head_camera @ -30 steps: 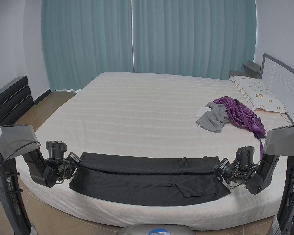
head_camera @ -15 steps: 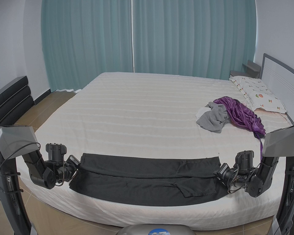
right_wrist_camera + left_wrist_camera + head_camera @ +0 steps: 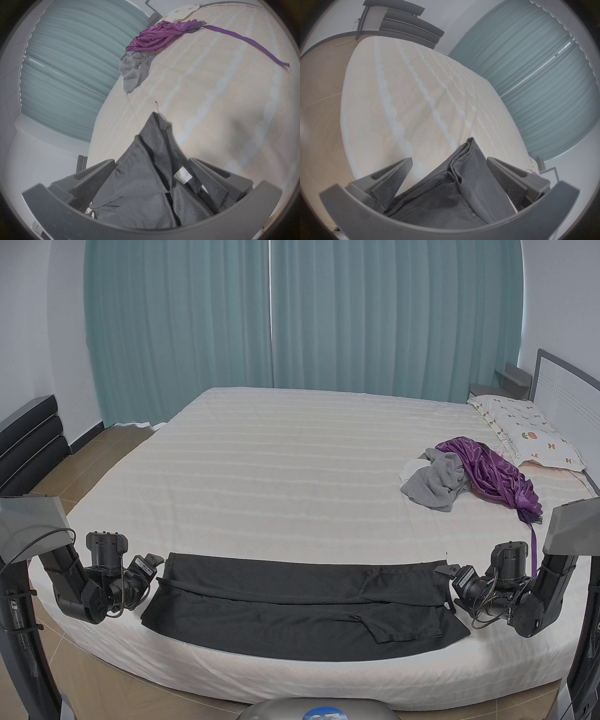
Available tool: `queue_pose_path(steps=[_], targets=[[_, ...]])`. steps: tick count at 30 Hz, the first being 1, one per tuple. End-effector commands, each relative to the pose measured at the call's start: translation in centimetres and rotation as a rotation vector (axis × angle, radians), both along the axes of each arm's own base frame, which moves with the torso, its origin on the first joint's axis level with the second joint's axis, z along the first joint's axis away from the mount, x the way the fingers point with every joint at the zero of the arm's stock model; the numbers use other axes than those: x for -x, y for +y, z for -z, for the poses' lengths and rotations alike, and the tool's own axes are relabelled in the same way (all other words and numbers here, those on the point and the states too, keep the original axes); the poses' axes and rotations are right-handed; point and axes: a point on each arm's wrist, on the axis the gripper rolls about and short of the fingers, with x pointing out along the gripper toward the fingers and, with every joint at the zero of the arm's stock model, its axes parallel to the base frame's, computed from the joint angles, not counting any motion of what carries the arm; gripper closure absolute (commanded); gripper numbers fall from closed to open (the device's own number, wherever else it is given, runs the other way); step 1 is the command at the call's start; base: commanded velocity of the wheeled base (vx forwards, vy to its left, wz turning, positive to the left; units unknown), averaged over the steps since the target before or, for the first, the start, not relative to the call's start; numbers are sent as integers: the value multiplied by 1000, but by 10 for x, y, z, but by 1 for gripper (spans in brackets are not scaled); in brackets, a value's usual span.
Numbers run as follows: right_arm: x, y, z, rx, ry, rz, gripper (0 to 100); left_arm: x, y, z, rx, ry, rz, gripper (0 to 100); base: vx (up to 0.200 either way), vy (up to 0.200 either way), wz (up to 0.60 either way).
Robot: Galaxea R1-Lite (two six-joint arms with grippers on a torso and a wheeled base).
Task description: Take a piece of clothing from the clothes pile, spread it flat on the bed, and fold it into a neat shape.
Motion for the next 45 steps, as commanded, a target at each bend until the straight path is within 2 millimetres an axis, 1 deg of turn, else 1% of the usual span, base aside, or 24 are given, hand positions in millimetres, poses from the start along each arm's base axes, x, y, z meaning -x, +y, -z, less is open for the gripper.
queue_pose_path(steps=[1, 2, 3, 4, 6, 7, 8, 10, 13, 16, 20, 24, 31, 38, 45], targets=[[-2, -15, -12, -25, -37, 26, 0, 3, 11, -30, 31, -87, 10, 0, 0, 0, 0], [-2, -15, -12, -25, -37, 26, 0, 3, 11, -30, 31, -87, 10, 0, 0, 0, 0], [-2, -18, -10, -36, -28, 20, 0, 6, 10, -38, 65, -104, 61, 0, 0, 0, 0], [-2, -19, -8, -46, -23, 12, 0, 8, 9, -41, 96, -105, 125, 0, 0, 0, 0], [-2, -20, -7, -54, -15, 6, 0, 6, 8, -40, 105, -105, 175, 0, 0, 0, 0], [-1, -20, -5, -58, -9, -3, 0, 4, 8, -40, 83, -113, 235, 0, 0, 0, 0], [0, -20, -5, -60, -6, -3, 0, 3, 7, -39, 72, -110, 254, 0, 0, 0, 0], [-1, -19, -2, -63, 1, -13, 0, -6, 5, -20, -14, -68, 360, 0, 0, 0, 0], [1, -19, -1, -65, -4, -16, 0, -20, 5, -4, -98, -38, 434, 0, 0, 0, 0], [2, -18, 0, -68, -10, -21, 0, -29, 2, 2, -135, -3, 479, 0, 0, 0, 0], [2, -16, 3, -66, -3, -31, 0, -32, -2, 13, -185, 42, 548, 0, 0, 0, 0], [5, -15, 1, -78, -16, -49, 0, -34, -5, 22, -204, 52, 566, 0, 0, 0, 0], [9, -13, 1, -95, -29, -82, 0, -34, -4, 20, -217, 48, 570, 0, 0, 0, 0], [10, -10, 1, -95, -27, -89, 0, -32, -3, 22, -310, 66, 581, 0, 0, 0, 0], [10, -10, 1, -95, -26, -91, 0, -28, -8, 23, -307, 77, 598, 0, 0, 0, 0]])
